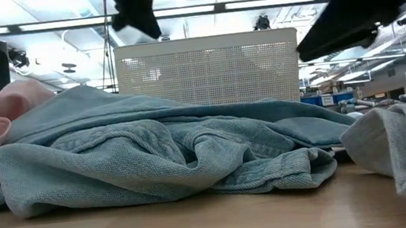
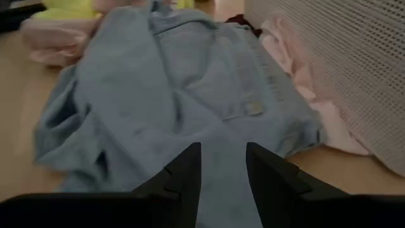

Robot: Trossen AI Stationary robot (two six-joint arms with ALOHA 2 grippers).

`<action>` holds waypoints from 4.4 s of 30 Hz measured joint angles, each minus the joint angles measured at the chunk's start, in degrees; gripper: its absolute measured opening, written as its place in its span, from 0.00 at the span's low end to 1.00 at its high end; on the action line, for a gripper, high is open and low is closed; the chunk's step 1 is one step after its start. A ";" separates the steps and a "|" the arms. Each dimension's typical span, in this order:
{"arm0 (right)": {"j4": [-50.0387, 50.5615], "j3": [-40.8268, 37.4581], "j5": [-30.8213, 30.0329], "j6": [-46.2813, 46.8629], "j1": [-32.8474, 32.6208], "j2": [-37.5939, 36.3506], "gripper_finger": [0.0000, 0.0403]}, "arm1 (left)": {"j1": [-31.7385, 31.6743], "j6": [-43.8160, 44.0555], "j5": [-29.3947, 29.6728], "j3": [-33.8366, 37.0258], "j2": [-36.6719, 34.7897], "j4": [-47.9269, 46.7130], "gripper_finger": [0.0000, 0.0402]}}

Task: Sort clothes
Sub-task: Put the blue sock into the white laundry bin, then put the pink sock into the white laundry bin

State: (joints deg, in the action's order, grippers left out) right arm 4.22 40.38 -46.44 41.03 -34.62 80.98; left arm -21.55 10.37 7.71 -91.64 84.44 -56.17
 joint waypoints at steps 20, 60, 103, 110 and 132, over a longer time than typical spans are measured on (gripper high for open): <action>-2.46 0.00 11.74 -8.28 9.32 -1.06 0.31 | 6.14 -8.08 -0.54 0.04 -3.79 -1.55 0.38; -2.49 0.00 13.62 -7.55 9.25 -1.06 0.31 | 35.99 36.74 7.25 56.50 -37.98 8.24 0.38; -2.93 0.00 13.64 -7.55 9.21 -1.06 0.31 | 21.17 -1.82 15.46 12.46 -24.72 20.96 0.00; -3.36 0.00 13.63 -7.57 9.21 -1.06 0.31 | 10.98 -9.30 12.96 -1.30 -13.88 29.25 0.00; -4.30 -0.02 14.52 -7.70 7.50 -1.04 0.31 | -3.27 -5.89 -5.50 -12.07 15.30 18.95 0.00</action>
State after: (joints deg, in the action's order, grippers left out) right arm -0.08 40.36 -31.92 33.32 -27.11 79.94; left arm -24.82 4.48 2.20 -103.70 99.74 -37.22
